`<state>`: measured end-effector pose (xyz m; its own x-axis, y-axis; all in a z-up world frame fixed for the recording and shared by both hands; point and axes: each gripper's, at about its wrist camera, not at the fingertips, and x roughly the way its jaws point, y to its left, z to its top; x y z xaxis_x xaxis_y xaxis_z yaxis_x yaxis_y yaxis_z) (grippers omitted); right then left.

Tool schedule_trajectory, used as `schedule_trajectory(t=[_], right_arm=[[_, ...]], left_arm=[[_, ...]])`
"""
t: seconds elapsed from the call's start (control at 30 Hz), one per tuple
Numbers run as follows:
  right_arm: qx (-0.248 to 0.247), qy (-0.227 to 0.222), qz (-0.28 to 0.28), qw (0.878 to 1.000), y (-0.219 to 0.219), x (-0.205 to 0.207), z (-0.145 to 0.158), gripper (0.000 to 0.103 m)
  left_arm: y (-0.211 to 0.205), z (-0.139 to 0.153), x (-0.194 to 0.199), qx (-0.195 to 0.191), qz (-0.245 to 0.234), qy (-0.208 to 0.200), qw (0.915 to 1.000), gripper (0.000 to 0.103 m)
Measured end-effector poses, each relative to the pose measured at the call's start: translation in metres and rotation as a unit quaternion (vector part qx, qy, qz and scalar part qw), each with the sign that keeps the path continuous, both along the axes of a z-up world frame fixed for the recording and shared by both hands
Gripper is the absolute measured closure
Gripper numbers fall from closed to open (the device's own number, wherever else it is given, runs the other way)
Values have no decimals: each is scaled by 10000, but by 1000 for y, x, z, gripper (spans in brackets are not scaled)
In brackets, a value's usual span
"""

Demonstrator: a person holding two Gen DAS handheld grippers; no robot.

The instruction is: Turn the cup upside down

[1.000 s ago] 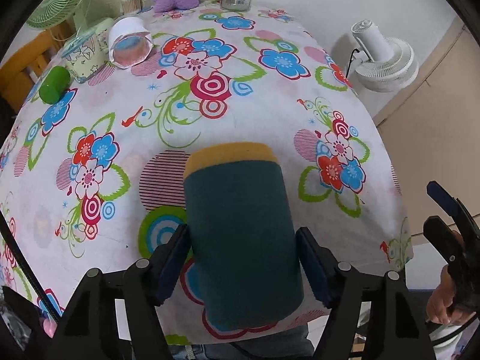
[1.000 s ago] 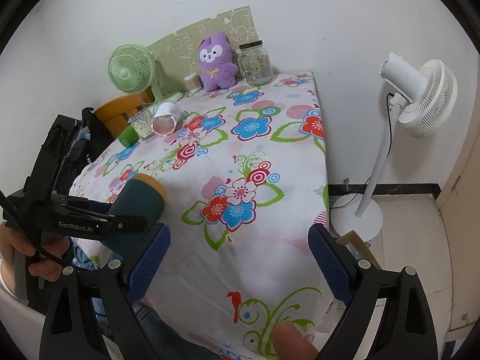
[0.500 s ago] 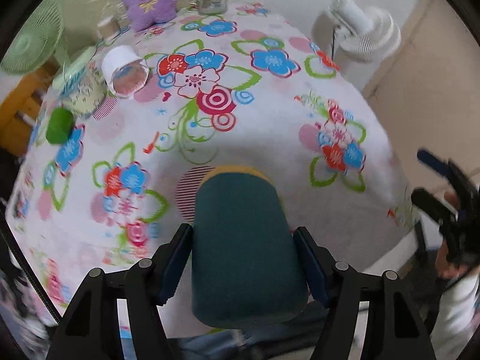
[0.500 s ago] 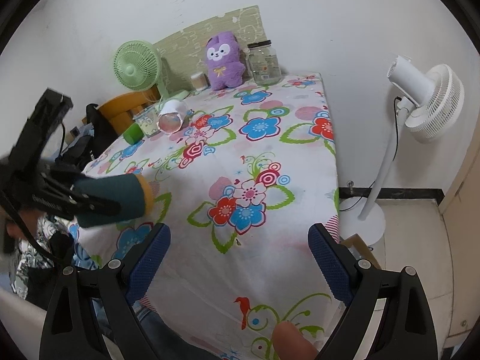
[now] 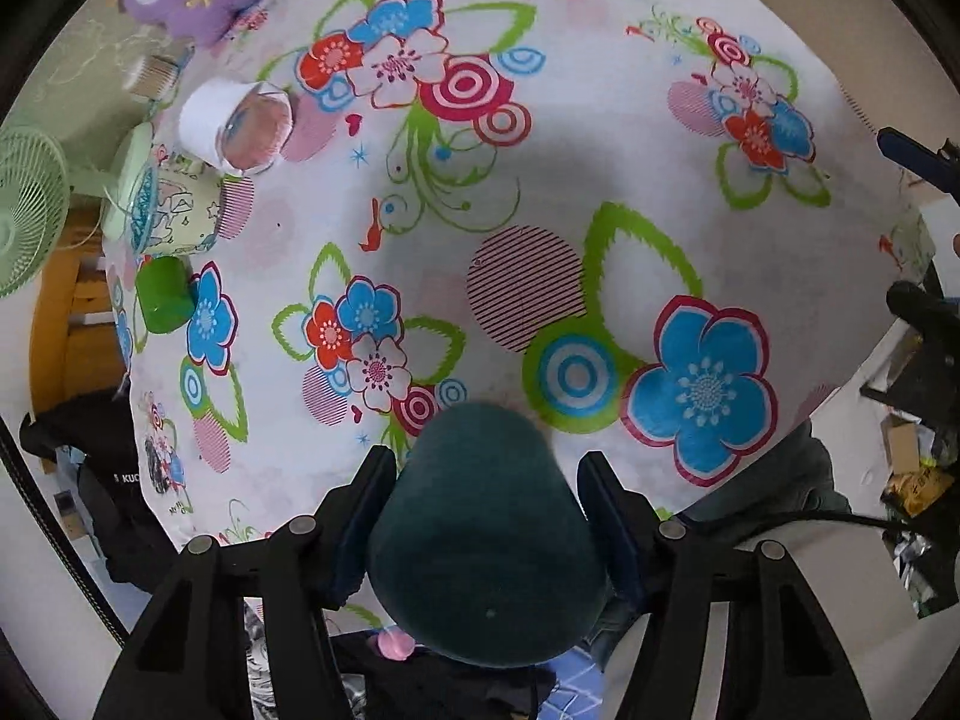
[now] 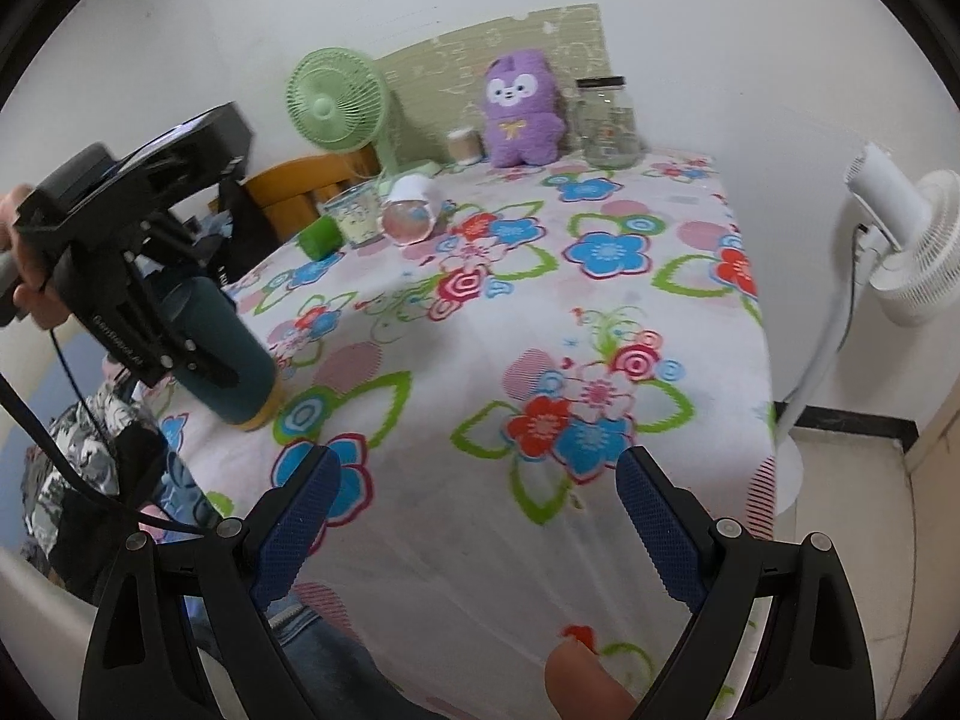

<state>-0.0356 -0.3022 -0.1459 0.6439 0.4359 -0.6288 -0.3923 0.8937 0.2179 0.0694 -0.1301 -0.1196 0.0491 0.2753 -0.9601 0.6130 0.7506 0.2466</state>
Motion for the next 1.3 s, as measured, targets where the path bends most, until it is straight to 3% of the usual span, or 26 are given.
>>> schedule_trajectory(t=[0.7, 0.83, 1.07, 1.13, 1.23, 1.3], right_arm=[[131, 39, 450, 9989, 29, -3, -9, 9], [152, 38, 455, 9988, 28, -2, -9, 9], [221, 64, 410, 9989, 25, -3, -11, 9], [180, 72, 390, 9991, 25, -4, -12, 9], [160, 76, 348, 9992, 23, -5, -12, 9], [172, 78, 316, 9993, 22, -5, -12, 9]], left_arm=[[-15, 15, 10, 335, -178, 482, 9981, 41], [-18, 14, 5, 362, -241, 562, 9975, 52], [-14, 0, 3, 194, -155, 564, 9981, 52], [-9, -6, 1, 138, -129, 545, 9983, 46], [-3, -8, 1, 43, -116, 350, 9993, 22], [1, -9, 1, -73, -95, 230, 9997, 18]])
